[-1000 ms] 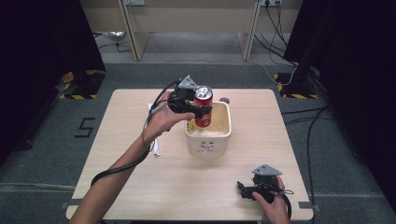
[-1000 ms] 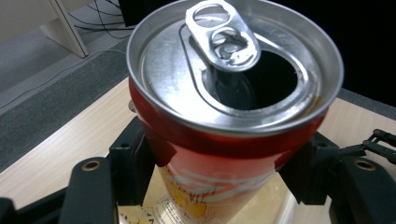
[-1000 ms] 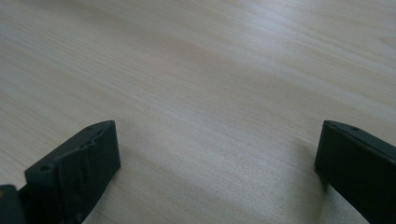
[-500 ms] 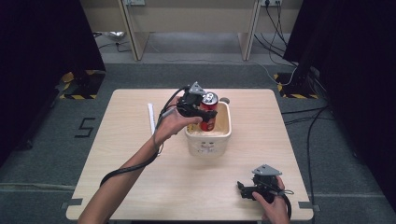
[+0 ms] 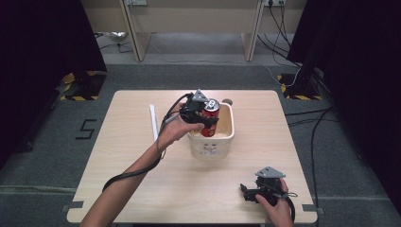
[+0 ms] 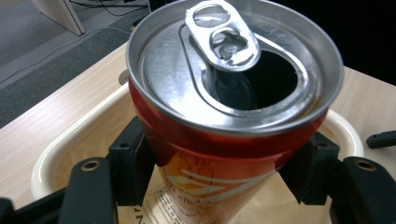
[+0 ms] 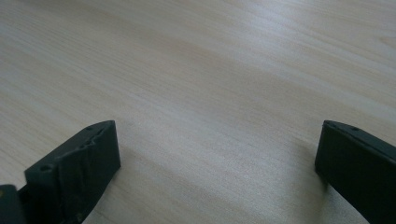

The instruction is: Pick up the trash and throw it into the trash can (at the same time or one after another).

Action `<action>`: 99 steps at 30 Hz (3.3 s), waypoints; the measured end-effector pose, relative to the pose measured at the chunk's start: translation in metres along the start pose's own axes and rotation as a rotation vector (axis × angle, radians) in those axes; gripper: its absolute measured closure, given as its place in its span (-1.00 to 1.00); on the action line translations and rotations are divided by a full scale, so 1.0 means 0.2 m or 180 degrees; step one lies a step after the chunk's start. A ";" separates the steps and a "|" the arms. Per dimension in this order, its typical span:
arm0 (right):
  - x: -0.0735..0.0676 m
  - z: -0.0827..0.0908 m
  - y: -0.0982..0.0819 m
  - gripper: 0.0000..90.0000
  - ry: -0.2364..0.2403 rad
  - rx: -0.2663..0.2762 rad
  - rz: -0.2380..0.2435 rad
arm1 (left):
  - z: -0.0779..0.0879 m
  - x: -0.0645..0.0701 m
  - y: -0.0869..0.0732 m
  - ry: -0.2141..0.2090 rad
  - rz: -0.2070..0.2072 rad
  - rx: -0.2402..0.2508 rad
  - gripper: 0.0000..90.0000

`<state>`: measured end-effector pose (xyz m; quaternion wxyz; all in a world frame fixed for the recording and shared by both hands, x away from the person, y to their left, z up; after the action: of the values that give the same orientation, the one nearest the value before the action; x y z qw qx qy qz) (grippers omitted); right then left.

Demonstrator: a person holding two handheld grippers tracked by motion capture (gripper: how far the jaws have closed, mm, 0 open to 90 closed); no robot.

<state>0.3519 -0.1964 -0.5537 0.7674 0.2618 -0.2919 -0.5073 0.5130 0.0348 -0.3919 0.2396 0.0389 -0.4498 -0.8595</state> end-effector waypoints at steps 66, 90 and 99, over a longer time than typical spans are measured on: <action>0.00 0.00 0.00 -0.99 0.0014 -0.0001 0.0015 | 0.50 -0.19 -0.20 0.0319 0.0421 0.0361 -0.62; 0.00 0.00 0.00 -0.99 0.0013 -0.0003 0.0012 | 0.44 -0.43 -0.61 0.0724 0.0860 0.0202 -0.49; 0.00 0.00 0.00 -0.99 0.0013 -0.0004 0.0011 | 0.36 -0.51 -0.77 0.0838 0.1004 0.0094 -0.40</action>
<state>0.3516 -0.1960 -0.5538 0.7691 0.2618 -0.2904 -0.5056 0.5247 0.2090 -0.4858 0.4274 0.0834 -0.4277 -0.7921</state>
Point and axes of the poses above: each handheld gripper's, and its own axes: z roughly backward along the jaws, y roughly out of its top, x roughly to its right, the point moved 5 cm from there along -z, roughly forward along the jaws, and after that the axes turned 14 degrees about -y, right-handed, at the moved point
